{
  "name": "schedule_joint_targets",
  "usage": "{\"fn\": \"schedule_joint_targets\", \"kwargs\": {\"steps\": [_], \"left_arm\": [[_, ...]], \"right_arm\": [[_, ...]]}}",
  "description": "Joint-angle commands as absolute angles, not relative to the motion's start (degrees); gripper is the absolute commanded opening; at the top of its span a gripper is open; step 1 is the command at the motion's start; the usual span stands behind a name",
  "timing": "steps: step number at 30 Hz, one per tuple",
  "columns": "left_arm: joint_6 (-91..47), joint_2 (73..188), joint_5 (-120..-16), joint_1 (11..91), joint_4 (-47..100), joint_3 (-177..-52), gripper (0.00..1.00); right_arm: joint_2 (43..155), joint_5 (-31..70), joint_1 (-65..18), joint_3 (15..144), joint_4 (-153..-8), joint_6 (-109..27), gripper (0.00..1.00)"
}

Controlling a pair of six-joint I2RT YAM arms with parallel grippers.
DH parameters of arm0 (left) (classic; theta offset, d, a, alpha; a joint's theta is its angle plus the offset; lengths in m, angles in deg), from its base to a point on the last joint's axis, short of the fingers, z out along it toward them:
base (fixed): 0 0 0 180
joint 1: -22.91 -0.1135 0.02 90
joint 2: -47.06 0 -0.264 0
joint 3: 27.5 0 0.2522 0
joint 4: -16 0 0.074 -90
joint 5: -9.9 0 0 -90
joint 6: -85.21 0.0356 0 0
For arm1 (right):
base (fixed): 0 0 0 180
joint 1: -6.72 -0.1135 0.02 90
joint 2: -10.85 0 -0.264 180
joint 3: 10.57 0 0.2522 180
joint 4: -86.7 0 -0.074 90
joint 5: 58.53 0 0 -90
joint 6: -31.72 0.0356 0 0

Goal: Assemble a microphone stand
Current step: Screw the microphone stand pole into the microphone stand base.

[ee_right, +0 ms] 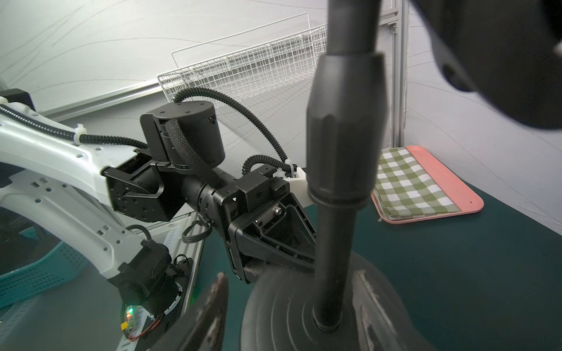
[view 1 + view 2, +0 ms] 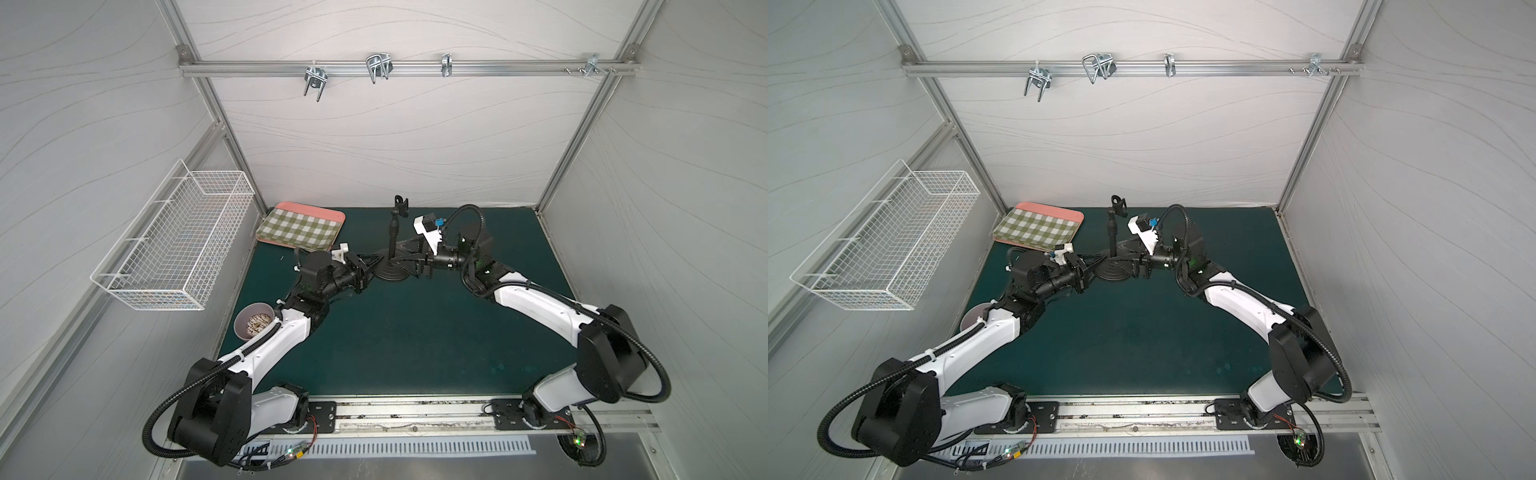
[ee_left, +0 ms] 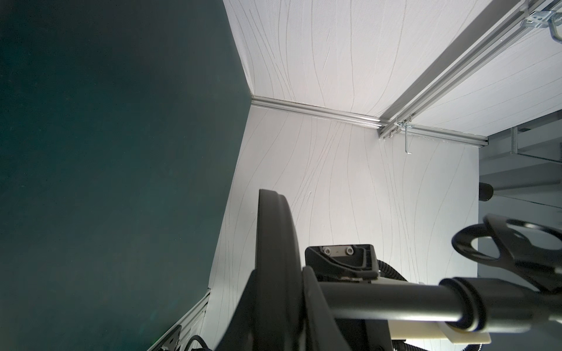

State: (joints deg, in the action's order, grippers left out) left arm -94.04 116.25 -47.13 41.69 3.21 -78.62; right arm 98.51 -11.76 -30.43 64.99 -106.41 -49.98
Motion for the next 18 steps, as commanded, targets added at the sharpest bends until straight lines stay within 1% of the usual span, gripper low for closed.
{"fn": "schedule_joint_targets", "kwargs": {"steps": [1, 4, 7, 10, 12, 13, 15, 17, 18], "left_arm": [[-96.04, 116.04, -45.70, 41.36, -5.07, -79.93, 0.00], [-96.06, 115.78, -45.78, 41.36, -5.02, -79.78, 0.00], [-96.12, 115.73, -45.80, 41.36, -5.01, -79.67, 0.00], [-96.20, 115.97, -45.64, 41.36, -5.16, -79.74, 0.00], [-96.41, 115.88, -45.56, 41.36, -5.24, -79.69, 0.00], [-96.44, 115.70, -45.59, 41.36, -5.16, -79.67, 0.00], [-96.39, 115.32, -45.69, 41.36, -4.88, -79.71, 0.00], [-96.19, 115.00, -45.97, 41.36, -4.42, -79.75, 0.00], [-96.11, 114.84, -46.16, 41.36, -4.20, -79.67, 0.00]], "right_arm": [[100.80, -15.10, -28.66, 67.15, -106.87, -48.34, 0.62], [102.65, -16.10, -27.64, 68.09, -110.18, -45.95, 0.58], [105.25, -20.74, -27.44, 71.38, -110.37, -45.72, 0.54], [109.02, -28.94, -27.30, 75.33, -111.52, -44.17, 0.51], [111.91, -35.06, -26.89, 77.12, -116.08, -40.09, 0.46], [113.08, -36.92, -26.70, 77.52, -119.51, -36.94, 0.43], [115.59, -39.79, -26.19, 78.25, -128.62, -29.53, 0.33], [117.43, -40.85, -26.00, 78.84, -134.77, -24.21, 0.19], [117.91, -40.14, -25.94, 78.64, -136.37, -22.73, 0.14]]}}
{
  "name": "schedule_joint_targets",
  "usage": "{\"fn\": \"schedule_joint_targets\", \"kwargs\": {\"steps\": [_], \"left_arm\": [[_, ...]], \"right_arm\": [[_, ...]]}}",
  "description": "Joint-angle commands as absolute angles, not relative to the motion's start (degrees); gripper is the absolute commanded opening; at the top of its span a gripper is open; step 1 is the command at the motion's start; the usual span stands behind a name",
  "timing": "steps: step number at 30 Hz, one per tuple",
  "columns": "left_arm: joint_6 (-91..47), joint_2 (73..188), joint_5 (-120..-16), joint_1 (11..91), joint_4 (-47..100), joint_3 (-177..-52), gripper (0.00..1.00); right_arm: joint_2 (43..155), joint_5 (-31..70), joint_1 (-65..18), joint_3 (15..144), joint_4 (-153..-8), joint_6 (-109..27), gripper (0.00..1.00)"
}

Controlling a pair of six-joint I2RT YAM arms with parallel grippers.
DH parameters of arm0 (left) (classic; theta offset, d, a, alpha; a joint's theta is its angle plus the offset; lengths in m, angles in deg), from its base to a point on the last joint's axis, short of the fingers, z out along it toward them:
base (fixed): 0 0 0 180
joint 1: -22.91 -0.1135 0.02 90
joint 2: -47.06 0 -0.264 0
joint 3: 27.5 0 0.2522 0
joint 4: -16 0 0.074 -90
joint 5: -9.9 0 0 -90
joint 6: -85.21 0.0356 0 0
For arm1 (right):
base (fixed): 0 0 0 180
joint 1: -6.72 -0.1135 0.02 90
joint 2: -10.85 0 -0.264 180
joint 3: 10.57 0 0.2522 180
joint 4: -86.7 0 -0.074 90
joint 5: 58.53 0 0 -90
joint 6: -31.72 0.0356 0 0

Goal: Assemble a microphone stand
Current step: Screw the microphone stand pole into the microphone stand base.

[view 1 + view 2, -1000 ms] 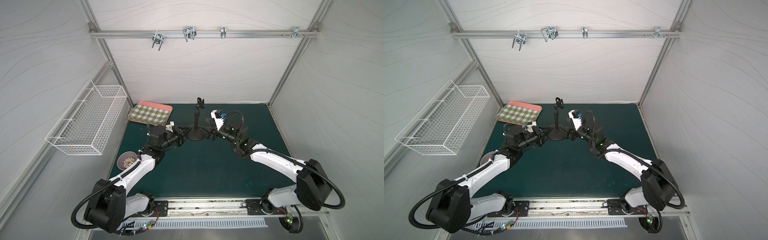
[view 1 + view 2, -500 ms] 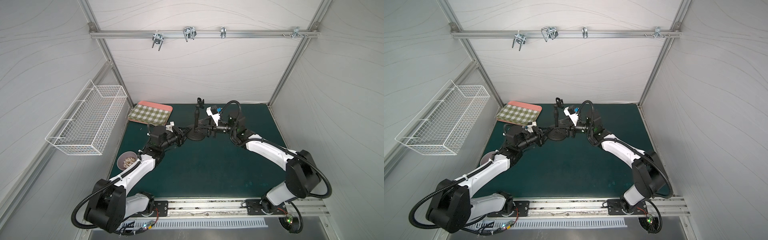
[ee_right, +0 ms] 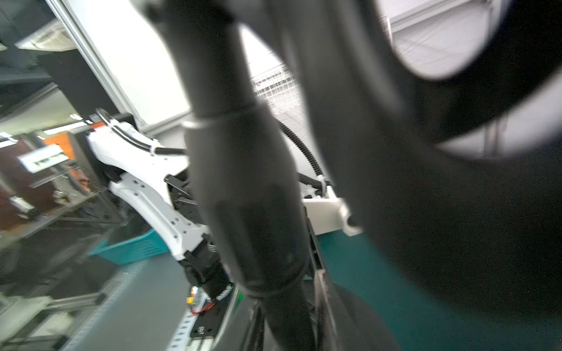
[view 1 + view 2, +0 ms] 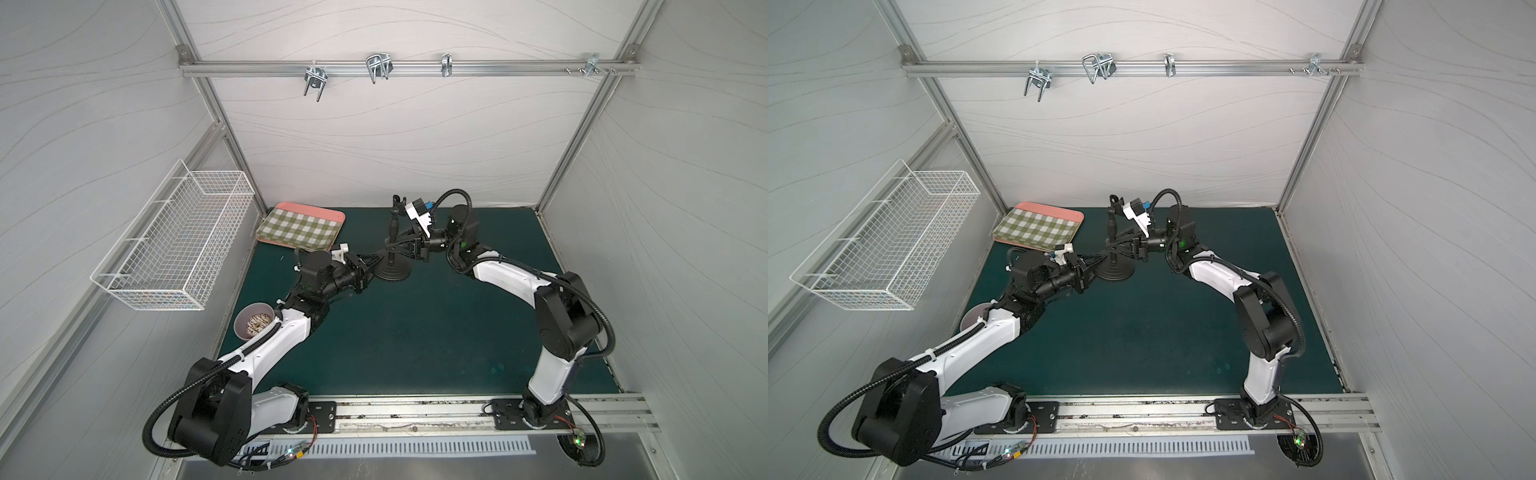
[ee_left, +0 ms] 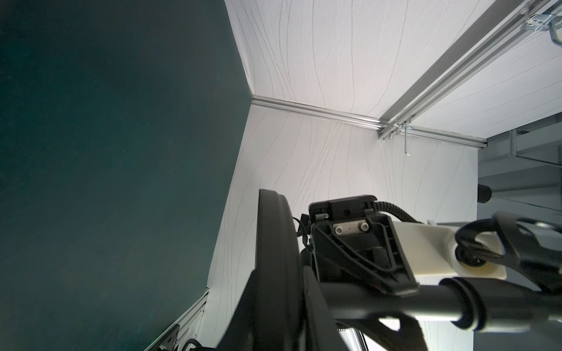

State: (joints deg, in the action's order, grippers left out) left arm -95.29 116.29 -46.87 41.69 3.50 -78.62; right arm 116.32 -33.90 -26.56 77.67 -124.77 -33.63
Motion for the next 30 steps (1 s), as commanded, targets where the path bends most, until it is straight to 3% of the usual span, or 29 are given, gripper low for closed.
{"fn": "schedule_joint_targets", "kwargs": {"steps": [1, 3, 7, 11, 17, 20, 24, 26, 27, 28, 30], "left_arm": [[-96.11, 114.69, -46.33, 41.36, -4.09, -79.66, 0.00], [-96.08, 114.49, -46.65, 41.32, -4.02, -79.58, 0.00], [-96.02, 114.39, -46.74, 41.28, -3.89, -79.50, 0.00], [-96.03, 114.56, -46.83, 41.02, -3.82, -79.47, 0.00], [-96.13, 114.99, -46.86, 40.75, -4.07, -79.63, 0.00], [-96.10, 114.98, -46.77, 40.75, -4.05, -79.64, 0.00], [-96.19, 114.91, -46.65, 40.75, -4.10, -79.58, 0.00], [-96.11, 114.55, -46.66, 40.68, -4.06, -79.50, 0.00], [-96.11, 114.41, -46.69, 40.67, -3.91, -79.45, 0.00], [-96.12, 114.22, -46.76, 40.66, -3.83, -79.41, 0.00], [-95.99, 114.08, -46.75, 40.66, -3.76, -79.43, 0.00]], "right_arm": [[117.75, -39.06, -26.04, 77.87, -137.48, -22.34, 0.12], [116.09, -34.24, -26.11, 74.72, -138.24, -24.17, 0.04], [109.17, -21.06, -27.71, 67.65, -129.30, -35.03, 0.01], [100.82, 0.93, -33.67, 61.92, -117.81, -45.43, 0.01], [95.85, 38.95, -47.25, 58.77, -112.22, -46.65, 0.00], [97.23, 48.31, -51.96, 60.06, -113.04, -47.85, 0.02], [98.07, 49.09, -53.13, 62.34, -110.46, -48.20, 0.21], [96.69, 48.55, -52.97, 61.64, -109.81, -50.46, 0.52], [95.85, 47.91, -52.74, 61.03, -109.57, -51.82, 0.61], [94.61, 45.52, -52.04, 60.24, -109.05, -53.00, 0.68], [92.20, 36.33, -48.83, 58.92, -107.16, -52.92, 0.74]]}}
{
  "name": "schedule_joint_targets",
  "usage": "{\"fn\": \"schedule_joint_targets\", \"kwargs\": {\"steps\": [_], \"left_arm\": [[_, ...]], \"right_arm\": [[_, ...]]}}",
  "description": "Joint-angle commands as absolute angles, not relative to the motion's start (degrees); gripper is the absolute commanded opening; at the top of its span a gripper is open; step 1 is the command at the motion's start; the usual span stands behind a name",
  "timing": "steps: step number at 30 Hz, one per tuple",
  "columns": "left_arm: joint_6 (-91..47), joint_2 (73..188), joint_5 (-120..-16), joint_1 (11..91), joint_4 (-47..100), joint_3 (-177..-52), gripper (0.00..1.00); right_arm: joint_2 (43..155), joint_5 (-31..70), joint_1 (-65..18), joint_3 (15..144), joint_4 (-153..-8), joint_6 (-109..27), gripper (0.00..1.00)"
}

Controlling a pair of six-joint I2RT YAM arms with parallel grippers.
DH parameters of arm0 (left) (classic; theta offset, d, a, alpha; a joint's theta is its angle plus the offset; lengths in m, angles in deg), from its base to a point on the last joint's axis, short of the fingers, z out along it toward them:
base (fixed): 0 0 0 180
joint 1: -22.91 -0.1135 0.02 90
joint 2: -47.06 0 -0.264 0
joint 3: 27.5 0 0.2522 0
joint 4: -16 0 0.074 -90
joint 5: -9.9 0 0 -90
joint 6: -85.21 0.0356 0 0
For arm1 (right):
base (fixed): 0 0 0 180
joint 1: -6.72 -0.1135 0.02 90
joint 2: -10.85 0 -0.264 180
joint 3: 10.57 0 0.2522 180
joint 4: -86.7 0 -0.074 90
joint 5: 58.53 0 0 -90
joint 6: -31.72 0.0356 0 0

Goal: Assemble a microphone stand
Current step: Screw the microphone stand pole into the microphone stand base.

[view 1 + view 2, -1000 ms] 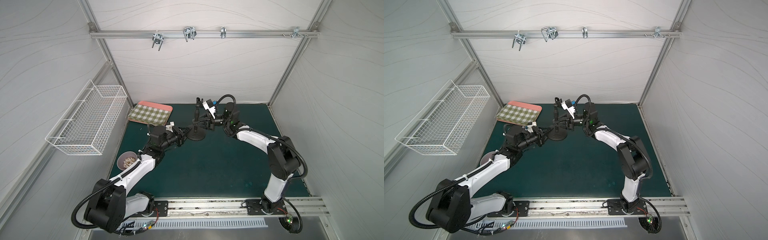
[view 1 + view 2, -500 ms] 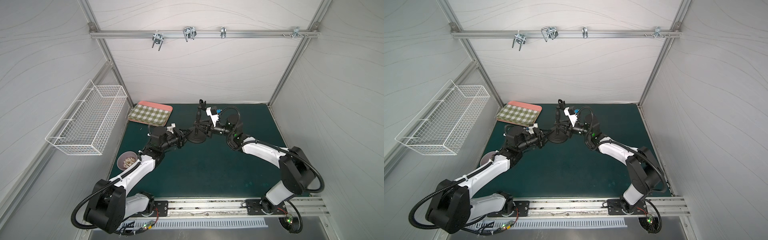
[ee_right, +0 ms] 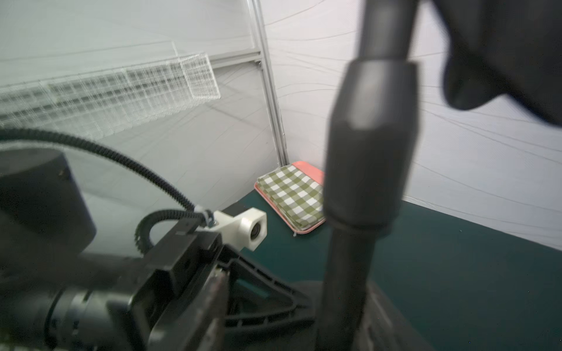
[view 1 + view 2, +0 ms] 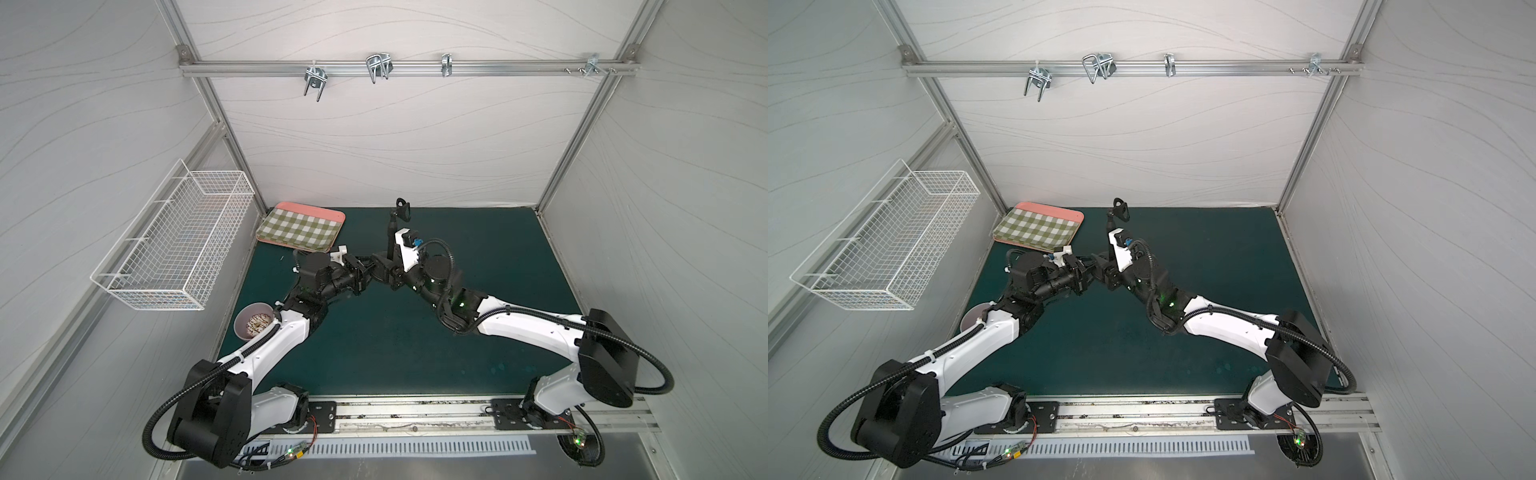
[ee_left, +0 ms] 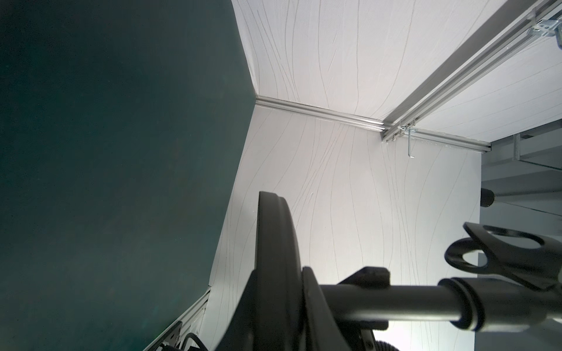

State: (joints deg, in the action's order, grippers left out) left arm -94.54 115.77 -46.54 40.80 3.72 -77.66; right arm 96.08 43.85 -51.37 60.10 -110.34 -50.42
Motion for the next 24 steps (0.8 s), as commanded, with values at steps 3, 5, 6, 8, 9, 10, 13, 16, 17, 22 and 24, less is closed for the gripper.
{"fn": "schedule_joint_targets", "kwargs": {"steps": [3, 5, 6, 8, 9, 10, 13, 16, 17, 22, 24], "left_arm": [[-96.12, 114.12, -46.70, 40.67, -3.90, -79.23, 0.00], [-96.10, 113.99, -46.61, 40.66, -3.93, -79.14, 0.00], [-96.11, 114.03, -46.54, 40.66, -3.85, -79.18, 0.00], [-96.12, 113.97, -46.38, 40.66, -3.66, -79.22, 0.00], [-96.10, 114.03, -46.31, 40.66, -3.66, -79.33, 0.00], [-96.11, 114.02, -46.26, 40.66, -3.58, -79.43, 0.00], [-96.03, 113.86, -46.24, 40.66, -3.33, -79.60, 0.00], [-95.83, 113.51, -46.20, 40.66, -2.81, -79.78, 0.00], [-95.75, 113.42, -46.21, 40.66, -2.68, -79.76, 0.00], [-95.67, 112.92, -46.43, 40.66, -2.37, -79.67, 0.00], [-95.69, 112.98, -46.44, 40.67, -2.24, -79.73, 0.00]], "right_arm": [[90.63, 19.97, -41.22, 57.22, -107.98, -48.38, 0.75], [91.08, 10.49, -36.92, 56.96, -110.48, -45.93, 0.73], [91.52, 6.73, -35.57, 57.26, -111.23, -45.86, 0.73], [93.31, -1.79, -32.95, 59.12, -111.88, -45.95, 0.73], [94.31, -6.18, -31.89, 60.25, -112.01, -45.89, 0.73], [95.59, -10.86, -30.83, 61.75, -112.39, -45.46, 0.72], [99.50, -21.78, -28.49, 65.95, -113.74, -42.96, 0.69], [102.60, -28.46, -27.74, 69.17, -115.22, -41.36, 0.66], [103.50, -29.55, -27.75, 70.50, -114.30, -41.67, 0.65], [106.09, -29.42, -27.85, 73.57, -110.83, -43.93, 0.61], [106.97, -29.32, -27.90, 74.29, -111.01, -43.91, 0.57]]}}
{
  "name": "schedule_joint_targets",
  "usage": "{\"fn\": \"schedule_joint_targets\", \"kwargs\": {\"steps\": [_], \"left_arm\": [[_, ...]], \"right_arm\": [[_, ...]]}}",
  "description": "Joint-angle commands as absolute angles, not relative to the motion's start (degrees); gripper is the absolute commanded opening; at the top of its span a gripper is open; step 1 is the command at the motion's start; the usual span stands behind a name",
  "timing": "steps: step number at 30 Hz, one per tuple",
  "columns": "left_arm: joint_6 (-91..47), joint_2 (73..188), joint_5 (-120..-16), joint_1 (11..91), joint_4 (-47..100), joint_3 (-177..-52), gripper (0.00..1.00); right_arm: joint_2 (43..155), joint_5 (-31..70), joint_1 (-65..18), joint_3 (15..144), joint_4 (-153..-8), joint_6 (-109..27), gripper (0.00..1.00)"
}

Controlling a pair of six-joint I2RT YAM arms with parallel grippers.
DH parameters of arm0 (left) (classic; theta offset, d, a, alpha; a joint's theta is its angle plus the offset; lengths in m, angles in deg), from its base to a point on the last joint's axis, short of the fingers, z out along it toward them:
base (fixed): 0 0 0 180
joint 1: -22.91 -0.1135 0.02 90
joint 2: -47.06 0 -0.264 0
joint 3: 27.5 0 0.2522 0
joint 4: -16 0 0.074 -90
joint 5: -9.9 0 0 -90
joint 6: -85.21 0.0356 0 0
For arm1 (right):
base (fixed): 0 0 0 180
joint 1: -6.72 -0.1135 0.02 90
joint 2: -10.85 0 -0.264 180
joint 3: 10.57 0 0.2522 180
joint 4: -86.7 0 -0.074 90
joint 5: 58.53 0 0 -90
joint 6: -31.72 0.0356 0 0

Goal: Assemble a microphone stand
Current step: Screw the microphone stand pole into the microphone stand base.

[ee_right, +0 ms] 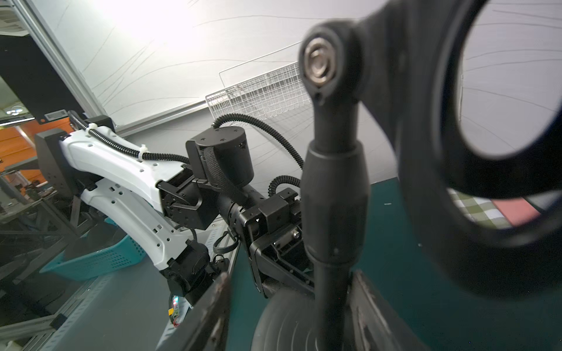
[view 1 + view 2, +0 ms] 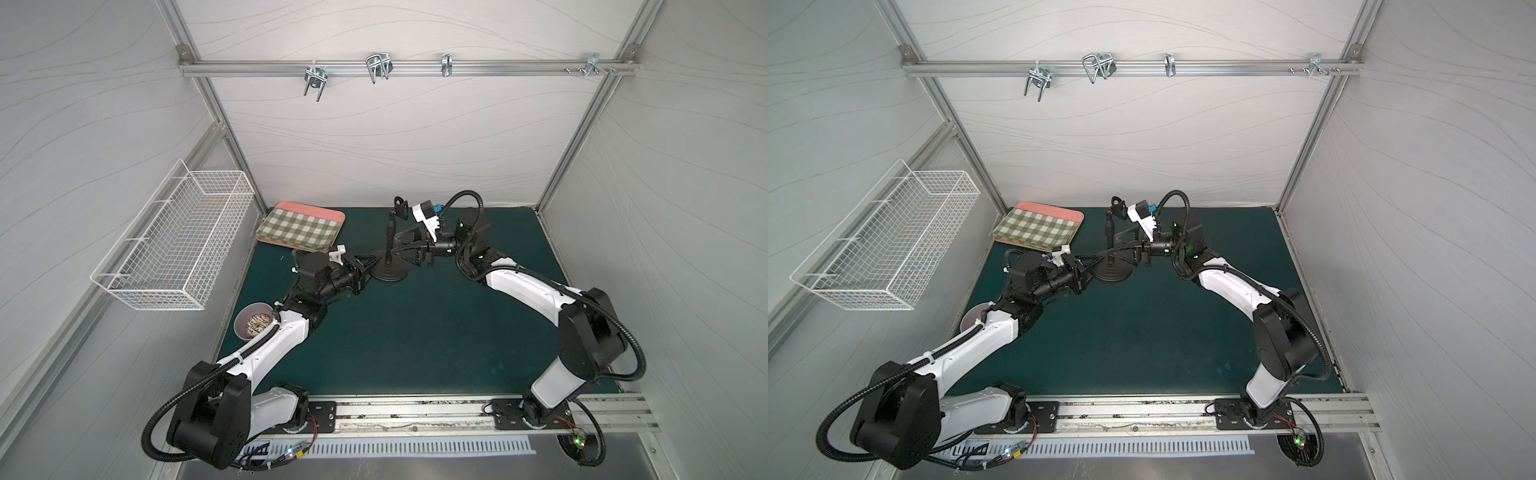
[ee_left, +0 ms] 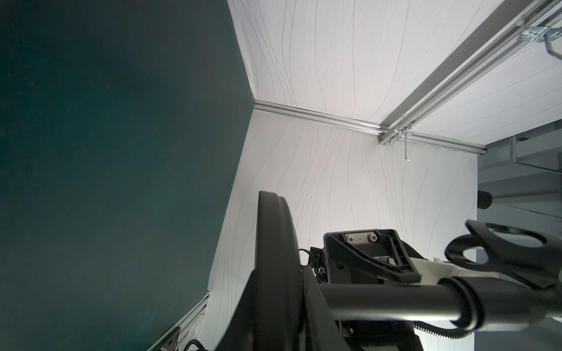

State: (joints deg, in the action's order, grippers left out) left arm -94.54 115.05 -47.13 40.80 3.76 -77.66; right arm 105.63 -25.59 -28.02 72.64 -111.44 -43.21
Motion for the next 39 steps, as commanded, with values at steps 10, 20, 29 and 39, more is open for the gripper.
{"fn": "schedule_joint_targets", "kwargs": {"steps": [10, 20, 29, 39], "left_arm": [[-95.73, 113.24, -46.61, 40.57, -2.32, -79.98, 0.00], [-95.89, 113.89, -46.52, 40.32, -2.76, -80.25, 0.00], [-95.95, 114.56, -46.07, 40.05, -3.23, -80.63, 0.00], [-96.01, 114.24, -45.40, 40.04, -3.11, -80.77, 0.00]], "right_arm": [[109.14, -22.86, -30.07, 76.43, -108.28, -45.80, 0.28], [94.40, 26.62, -43.37, 64.78, -101.99, -52.68, 0.09], [92.63, 47.35, -52.16, 62.42, -100.82, -49.73, 0.46], [88.66, 9.62, -36.35, 59.67, -102.37, -51.39, 0.78]]}}
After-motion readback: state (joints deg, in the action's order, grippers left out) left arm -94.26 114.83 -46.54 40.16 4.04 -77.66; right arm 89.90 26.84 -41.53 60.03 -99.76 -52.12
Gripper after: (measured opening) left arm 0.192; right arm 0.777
